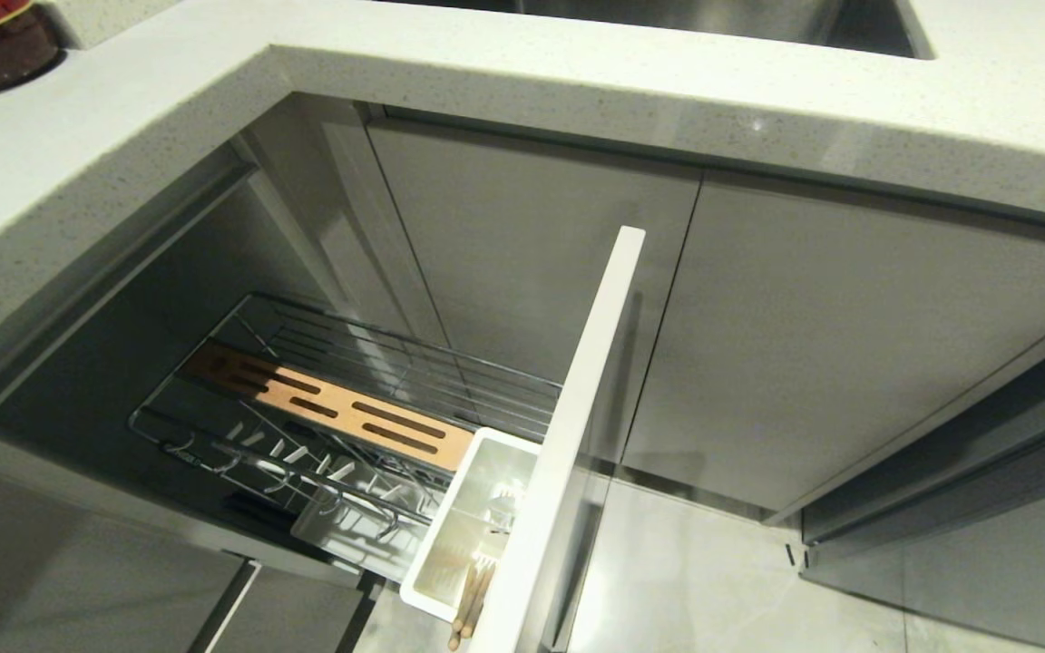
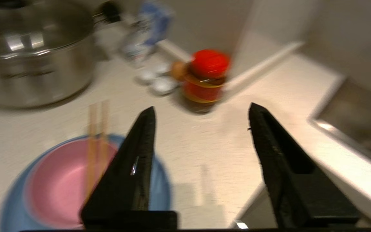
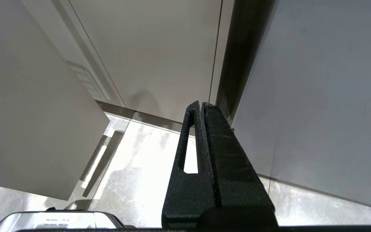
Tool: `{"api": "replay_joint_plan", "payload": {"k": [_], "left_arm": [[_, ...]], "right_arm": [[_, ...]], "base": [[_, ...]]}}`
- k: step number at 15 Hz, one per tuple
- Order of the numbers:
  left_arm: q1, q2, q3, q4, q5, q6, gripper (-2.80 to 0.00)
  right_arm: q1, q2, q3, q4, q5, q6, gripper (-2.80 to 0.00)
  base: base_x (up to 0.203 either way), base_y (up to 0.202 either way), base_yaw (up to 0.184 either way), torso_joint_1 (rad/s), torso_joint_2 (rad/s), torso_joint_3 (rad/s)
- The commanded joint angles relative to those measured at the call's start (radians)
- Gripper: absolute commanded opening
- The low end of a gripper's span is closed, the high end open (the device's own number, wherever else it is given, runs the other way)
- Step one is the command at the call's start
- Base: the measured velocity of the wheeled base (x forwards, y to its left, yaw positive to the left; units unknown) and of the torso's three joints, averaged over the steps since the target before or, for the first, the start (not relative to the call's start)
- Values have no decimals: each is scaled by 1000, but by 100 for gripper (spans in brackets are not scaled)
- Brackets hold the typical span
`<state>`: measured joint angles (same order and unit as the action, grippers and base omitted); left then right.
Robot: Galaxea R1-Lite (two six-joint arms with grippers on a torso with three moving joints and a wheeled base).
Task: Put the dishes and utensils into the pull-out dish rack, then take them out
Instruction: Close the cupboard
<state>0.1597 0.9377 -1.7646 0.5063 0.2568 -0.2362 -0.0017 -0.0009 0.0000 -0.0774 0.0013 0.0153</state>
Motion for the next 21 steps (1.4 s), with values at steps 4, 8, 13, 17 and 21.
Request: {"api": "replay_joint_plan", "payload": {"k": [4, 8, 13, 17, 21], "left_arm": [[-31, -205, 187, -18, -156, 11, -280], [-56, -428, 452, -18, -191, 113, -280], [-137, -686, 855, -60, -198, 321, -280], [-147, -855, 1182, -158, -210, 370, -280], [-150, -933, 1455, -355, -232, 377, -280]], "right_arm": [[0, -1, 26, -1, 0, 0, -280], [0, -1, 26, -1, 0, 0, -280], [0, -1, 26, -1, 0, 0, -280], [0, -1, 26, -1, 0, 0, -280], [0, -1, 26, -1, 0, 0, -280]], "base": [[0, 0, 0, 0, 0, 0], [0, 0, 0, 0, 0, 0], [0, 0, 0, 0, 0, 0], [0, 0, 0, 0, 0, 0], [0, 0, 0, 0, 0, 0]]}}
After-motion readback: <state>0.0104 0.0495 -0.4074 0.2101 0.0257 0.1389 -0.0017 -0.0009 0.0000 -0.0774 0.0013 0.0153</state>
